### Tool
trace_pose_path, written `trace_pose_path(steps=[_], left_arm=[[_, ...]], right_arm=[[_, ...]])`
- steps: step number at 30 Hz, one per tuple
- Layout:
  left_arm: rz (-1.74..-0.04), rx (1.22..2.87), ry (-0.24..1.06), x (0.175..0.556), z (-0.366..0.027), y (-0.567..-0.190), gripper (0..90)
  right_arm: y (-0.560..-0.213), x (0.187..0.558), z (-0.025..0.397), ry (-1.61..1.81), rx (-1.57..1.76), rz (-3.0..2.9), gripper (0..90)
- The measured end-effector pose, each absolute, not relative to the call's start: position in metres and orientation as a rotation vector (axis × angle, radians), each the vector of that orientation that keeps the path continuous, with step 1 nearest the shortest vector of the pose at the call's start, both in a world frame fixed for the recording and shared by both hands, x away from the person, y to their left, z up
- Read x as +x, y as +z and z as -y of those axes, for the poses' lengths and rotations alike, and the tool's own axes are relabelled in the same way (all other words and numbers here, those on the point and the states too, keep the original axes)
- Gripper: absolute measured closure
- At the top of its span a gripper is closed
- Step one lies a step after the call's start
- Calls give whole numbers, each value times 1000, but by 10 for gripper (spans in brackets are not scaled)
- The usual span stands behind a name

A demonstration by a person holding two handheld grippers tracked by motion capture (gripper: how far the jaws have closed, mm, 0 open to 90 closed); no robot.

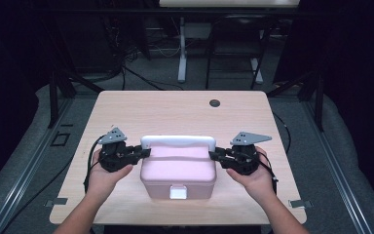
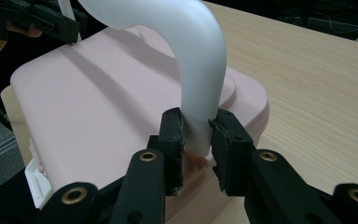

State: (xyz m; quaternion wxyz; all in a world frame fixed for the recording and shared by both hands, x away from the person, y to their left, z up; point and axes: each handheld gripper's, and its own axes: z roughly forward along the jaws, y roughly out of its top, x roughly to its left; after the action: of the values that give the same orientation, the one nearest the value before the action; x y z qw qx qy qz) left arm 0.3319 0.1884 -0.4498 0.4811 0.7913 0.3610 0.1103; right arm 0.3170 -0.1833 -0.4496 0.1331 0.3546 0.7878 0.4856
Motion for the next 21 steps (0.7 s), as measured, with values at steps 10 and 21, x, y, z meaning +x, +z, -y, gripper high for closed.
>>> trace_pose_path(steps=[10,21], left_arm=[[-885,1939,266,333,-187,-448,736],[-882,1926,259,332,-189,-442,739]], right_arm=[[-449,319,183,1400,1032,-2287,740],[-443,319,184,1420,1040,-2272,740]])
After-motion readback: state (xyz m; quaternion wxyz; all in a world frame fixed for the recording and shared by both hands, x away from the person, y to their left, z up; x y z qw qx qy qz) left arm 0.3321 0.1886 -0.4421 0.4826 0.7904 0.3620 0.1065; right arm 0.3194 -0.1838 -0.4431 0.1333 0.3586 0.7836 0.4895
